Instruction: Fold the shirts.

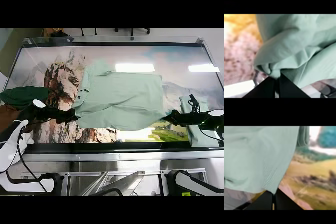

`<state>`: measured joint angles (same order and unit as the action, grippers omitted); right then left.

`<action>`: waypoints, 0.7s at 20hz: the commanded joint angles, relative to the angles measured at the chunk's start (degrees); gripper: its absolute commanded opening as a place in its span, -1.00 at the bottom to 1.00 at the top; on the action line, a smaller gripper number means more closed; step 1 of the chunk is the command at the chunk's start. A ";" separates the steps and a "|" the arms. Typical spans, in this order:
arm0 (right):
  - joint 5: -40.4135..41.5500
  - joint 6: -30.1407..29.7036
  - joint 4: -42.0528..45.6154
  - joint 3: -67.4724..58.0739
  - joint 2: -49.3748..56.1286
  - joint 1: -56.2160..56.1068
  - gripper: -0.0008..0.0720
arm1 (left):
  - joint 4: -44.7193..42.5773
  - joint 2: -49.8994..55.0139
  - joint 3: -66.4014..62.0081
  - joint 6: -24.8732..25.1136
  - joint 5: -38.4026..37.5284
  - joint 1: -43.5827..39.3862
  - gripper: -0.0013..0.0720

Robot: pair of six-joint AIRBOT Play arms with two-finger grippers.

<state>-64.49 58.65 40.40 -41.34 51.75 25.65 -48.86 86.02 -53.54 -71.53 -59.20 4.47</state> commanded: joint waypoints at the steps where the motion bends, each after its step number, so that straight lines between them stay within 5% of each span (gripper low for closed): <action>1: -2.01 -0.68 -6.93 -7.04 -0.70 0.11 -0.93 | 7.41 -7.04 -5.55 2.10 -5.79 0.61 -0.92; 7: -5.46 -1.81 -26.12 -46.86 -3.89 0.09 -0.93 | 21.00 -23.76 -34.10 0.24 -15.15 7.21 -0.92; 14: 1.20 2.80 -16.61 -78.05 -7.63 0.09 -0.93 | 19.91 -37.64 -59.69 -2.67 -15.80 22.62 -0.92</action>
<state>-66.81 58.78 18.96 -109.82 45.69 25.71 -28.64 53.56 -104.84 -73.32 -74.52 20.49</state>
